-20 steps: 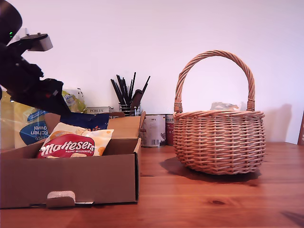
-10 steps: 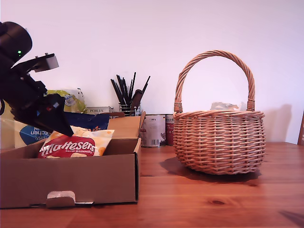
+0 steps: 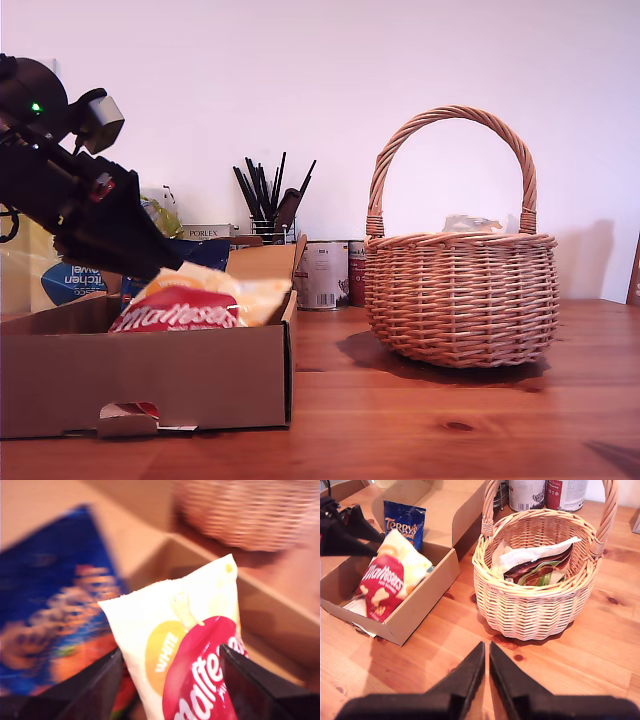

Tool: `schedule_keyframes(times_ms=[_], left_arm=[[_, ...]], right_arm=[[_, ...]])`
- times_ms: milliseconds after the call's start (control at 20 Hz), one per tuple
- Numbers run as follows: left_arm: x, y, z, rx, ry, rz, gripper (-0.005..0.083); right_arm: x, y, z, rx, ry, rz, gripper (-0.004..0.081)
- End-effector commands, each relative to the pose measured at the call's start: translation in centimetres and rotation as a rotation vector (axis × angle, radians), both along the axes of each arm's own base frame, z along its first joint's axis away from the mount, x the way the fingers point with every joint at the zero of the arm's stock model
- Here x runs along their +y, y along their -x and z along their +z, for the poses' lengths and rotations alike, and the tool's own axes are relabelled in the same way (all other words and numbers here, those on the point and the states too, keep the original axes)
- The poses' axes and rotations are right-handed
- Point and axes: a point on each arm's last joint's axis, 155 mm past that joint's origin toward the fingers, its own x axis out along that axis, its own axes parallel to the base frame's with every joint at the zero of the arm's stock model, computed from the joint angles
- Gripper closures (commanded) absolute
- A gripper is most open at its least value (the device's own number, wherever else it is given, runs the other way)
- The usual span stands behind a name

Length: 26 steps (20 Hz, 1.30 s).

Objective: Move the bags of Easter eggs from the cardboard box on the left into the woven basket on the right side.

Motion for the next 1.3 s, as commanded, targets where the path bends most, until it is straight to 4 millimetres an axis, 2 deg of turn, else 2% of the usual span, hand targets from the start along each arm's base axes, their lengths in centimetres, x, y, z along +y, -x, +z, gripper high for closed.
schedule_keyframes(times_ms=[0, 350, 450, 800, 1000, 1100, 1250], left_arm=[[-0.8, 1.0, 0.0, 0.024, 0.025, -0.043, 0.0240], [-3.8, 4.5, -0.4, 0.075, 0.031, -0.181, 0.0240], [-4.3, 5.1, -1.1, 0.097, 0.019, -0.200, 0.0241], [-5.1, 5.4, -7.6, 0.196, -0.065, -0.217, 0.0240], [-5.7, 6.0, -9.4, 0.228, -0.072, -0.236, 0.0246], [-5.8, 5.9, -9.3, 0.222, -0.067, -0.239, 0.0349], [-6.0, 5.6, -8.6, 0.213, -0.050, -0.242, 0.0662]], right_arm=[[0.1, 0.0, 0.6, -0.018, -0.002, 0.006, 0.0783], [0.1, 0.0, 0.6, -0.018, -0.002, 0.006, 0.0783], [0.1, 0.0, 0.6, -0.018, -0.002, 0.006, 0.0783], [0.1, 0.0, 0.6, -0.018, -0.002, 0.006, 0.0783], [0.1, 0.0, 0.6, -0.017, -0.002, 0.005, 0.0783], [0.1, 0.0, 0.6, -0.017, -0.002, 0.005, 0.0783], [0.1, 0.0, 0.6, -0.018, -0.001, 0.005, 0.0783]])
